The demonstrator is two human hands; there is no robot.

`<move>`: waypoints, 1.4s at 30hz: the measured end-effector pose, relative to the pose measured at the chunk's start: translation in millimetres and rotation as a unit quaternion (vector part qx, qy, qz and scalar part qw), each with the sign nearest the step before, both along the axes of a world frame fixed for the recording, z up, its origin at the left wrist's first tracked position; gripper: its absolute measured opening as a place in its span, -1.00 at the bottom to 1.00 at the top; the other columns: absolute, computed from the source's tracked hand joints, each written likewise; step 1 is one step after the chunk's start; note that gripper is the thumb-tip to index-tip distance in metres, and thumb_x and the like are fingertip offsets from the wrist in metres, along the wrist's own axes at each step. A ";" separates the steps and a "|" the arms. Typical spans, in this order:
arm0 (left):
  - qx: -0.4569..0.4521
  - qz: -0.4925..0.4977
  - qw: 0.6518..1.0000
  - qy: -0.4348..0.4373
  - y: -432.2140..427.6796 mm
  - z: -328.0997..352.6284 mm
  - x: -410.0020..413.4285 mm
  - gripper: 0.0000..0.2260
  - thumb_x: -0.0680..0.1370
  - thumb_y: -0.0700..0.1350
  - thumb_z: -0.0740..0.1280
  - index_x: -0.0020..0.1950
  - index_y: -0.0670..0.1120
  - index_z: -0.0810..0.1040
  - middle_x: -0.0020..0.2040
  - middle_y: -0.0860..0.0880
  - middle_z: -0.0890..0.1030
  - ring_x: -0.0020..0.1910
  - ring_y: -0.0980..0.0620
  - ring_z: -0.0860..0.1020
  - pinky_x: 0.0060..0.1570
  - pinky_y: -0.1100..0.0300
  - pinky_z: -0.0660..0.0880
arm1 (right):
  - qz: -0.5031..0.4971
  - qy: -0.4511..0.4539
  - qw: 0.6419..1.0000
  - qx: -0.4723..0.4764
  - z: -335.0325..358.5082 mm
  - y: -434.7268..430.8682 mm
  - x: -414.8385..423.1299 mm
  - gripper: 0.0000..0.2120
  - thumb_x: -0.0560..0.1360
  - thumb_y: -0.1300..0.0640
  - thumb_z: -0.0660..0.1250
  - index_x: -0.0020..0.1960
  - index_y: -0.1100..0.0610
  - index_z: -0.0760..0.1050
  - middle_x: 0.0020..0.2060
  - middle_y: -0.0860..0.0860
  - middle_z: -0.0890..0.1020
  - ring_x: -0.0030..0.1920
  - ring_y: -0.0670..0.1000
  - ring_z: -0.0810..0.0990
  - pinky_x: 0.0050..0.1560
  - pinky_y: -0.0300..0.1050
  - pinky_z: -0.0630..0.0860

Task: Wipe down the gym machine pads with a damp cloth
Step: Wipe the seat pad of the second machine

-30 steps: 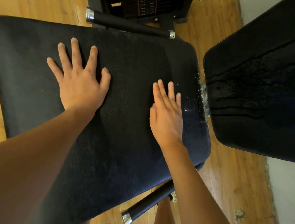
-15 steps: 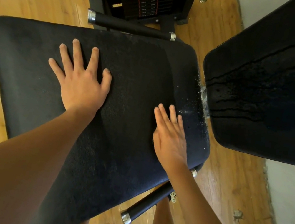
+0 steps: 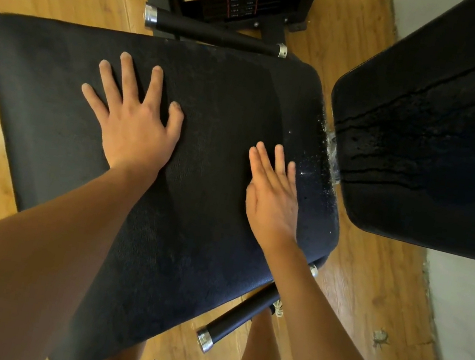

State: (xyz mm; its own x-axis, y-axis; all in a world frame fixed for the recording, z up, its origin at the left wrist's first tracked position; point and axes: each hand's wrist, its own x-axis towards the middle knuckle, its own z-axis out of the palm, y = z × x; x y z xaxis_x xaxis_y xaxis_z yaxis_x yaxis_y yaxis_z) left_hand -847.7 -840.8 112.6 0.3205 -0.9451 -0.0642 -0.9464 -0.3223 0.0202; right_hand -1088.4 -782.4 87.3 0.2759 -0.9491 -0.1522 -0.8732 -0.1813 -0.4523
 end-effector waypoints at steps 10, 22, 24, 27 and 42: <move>0.012 0.004 1.000 -0.002 1.3 3.2 -0.4 -0.44 0.66 0.22 0.01 0.64 0.06 0.18 0.67 -0.18 0.03 0.63 -0.34 -0.04 0.52 -0.41 -0.12 | 0.020 -0.009 1.000 -0.002 3.6 95.7 -51.9 -0.49 0.62 0.21 0.08 0.57 0.18 0.28 0.55 0.06 0.34 0.61 0.12 0.14 0.63 0.08 0.00; 0.008 0.001 1.000 -0.004 2.0 2.4 1.4 -0.44 0.66 0.21 0.02 0.64 0.06 0.18 0.67 -0.19 0.05 0.63 -0.35 -0.03 0.52 -0.41 -0.11 | -0.006 -0.017 0.999 -0.034 -1.8 62.4 -30.6 -0.54 0.66 0.22 0.08 0.55 0.19 0.36 0.53 0.06 0.40 0.59 0.17 0.23 0.56 0.27 0.21; 0.007 0.001 1.000 -0.001 2.8 2.5 1.5 -0.44 0.66 0.21 0.02 0.63 0.05 0.18 0.67 -0.19 0.05 0.63 -0.35 -0.03 0.52 -0.41 -0.11 | -0.011 -0.019 1.000 -0.020 2.5 40.3 -18.4 -0.52 0.65 0.21 0.07 0.56 0.19 0.34 0.54 0.06 0.38 0.60 0.16 0.20 0.58 0.25 0.18; 0.007 0.003 1.000 0.003 4.8 2.5 1.3 -0.45 0.66 0.21 0.02 0.64 0.06 0.18 0.67 -0.19 0.05 0.63 -0.34 -0.04 0.52 -0.41 -0.11 | 0.005 -0.034 0.999 -0.020 6.3 7.2 -5.4 -0.50 0.65 0.22 0.06 0.58 0.20 0.28 0.56 0.08 0.34 0.61 0.15 0.17 0.60 0.23 0.14; 0.011 0.006 1.000 0.007 5.5 4.2 -0.1 -0.44 0.66 0.19 0.05 0.64 0.05 0.19 0.67 -0.18 0.04 0.63 -0.31 -0.05 0.52 -0.41 -0.10 | 0.053 -0.043 0.996 -0.057 -1.7 -167.5 47.4 -0.46 0.67 0.28 0.13 0.64 0.14 0.16 0.62 0.03 0.22 0.65 0.06 0.02 0.65 0.05 -0.08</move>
State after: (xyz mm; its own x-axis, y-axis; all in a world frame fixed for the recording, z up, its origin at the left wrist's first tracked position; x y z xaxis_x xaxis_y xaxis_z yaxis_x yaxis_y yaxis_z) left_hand -847.8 -835.3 116.8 0.3313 -0.9392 -0.0899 -0.9419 -0.3348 0.0268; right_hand -1041.0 -949.9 85.7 0.3836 -0.9234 -0.0173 -0.8050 -0.3251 -0.4963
